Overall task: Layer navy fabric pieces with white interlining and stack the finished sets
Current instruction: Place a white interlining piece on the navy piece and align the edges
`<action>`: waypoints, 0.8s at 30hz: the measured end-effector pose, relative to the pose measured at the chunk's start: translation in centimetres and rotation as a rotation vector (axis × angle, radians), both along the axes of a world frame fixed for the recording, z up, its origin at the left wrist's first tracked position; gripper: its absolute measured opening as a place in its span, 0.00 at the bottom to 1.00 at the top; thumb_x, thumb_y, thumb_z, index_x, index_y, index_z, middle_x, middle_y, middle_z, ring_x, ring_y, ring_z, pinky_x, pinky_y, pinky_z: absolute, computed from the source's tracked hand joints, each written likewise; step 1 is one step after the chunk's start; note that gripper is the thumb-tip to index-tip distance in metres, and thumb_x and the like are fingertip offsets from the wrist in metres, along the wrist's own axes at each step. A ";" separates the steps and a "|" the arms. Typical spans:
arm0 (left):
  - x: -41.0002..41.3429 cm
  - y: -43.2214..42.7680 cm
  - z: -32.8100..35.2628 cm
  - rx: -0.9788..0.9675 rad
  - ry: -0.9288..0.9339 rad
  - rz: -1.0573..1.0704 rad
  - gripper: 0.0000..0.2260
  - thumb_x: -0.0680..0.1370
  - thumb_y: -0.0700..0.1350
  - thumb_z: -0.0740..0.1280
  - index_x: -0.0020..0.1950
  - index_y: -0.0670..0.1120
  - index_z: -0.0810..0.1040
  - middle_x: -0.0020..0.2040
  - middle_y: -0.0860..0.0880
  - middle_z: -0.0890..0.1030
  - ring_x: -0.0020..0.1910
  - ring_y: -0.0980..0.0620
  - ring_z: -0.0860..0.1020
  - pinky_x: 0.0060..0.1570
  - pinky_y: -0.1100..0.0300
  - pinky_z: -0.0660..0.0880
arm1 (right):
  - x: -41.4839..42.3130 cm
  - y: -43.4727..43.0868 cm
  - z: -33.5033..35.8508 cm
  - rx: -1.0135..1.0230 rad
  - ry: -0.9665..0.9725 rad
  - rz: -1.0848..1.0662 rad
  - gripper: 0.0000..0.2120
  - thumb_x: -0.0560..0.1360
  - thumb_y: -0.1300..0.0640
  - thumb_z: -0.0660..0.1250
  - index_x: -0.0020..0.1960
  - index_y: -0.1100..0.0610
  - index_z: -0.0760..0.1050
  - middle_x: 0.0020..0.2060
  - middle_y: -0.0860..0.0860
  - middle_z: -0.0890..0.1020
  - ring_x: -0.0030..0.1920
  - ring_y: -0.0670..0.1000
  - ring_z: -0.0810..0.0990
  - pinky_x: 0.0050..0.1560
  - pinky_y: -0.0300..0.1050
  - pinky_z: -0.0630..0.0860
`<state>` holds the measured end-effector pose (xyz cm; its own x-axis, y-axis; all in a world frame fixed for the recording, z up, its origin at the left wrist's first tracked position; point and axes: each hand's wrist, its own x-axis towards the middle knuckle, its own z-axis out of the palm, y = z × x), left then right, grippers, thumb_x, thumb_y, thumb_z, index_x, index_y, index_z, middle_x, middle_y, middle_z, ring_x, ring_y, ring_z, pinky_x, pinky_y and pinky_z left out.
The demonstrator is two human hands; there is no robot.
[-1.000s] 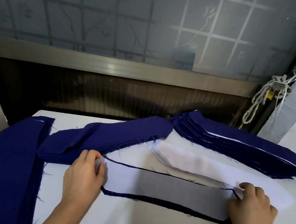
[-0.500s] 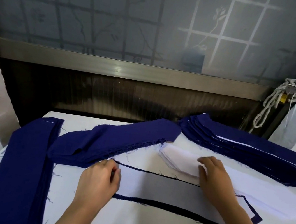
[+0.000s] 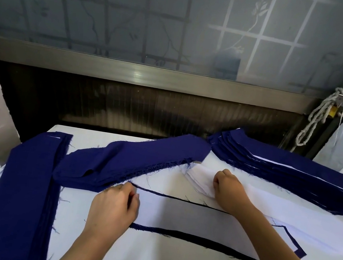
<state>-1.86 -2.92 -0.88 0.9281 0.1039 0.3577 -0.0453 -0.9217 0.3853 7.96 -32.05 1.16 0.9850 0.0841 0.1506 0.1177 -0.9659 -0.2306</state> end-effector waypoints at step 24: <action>0.0 0.3 -0.2 -0.040 0.019 -0.028 0.06 0.80 0.51 0.60 0.45 0.53 0.74 0.37 0.56 0.78 0.37 0.55 0.74 0.35 0.60 0.67 | 0.4 -2.4 0.3 0.727 0.191 -0.256 0.12 0.77 0.65 0.53 0.38 0.58 0.71 0.33 0.54 0.73 0.34 0.53 0.70 0.35 0.43 0.68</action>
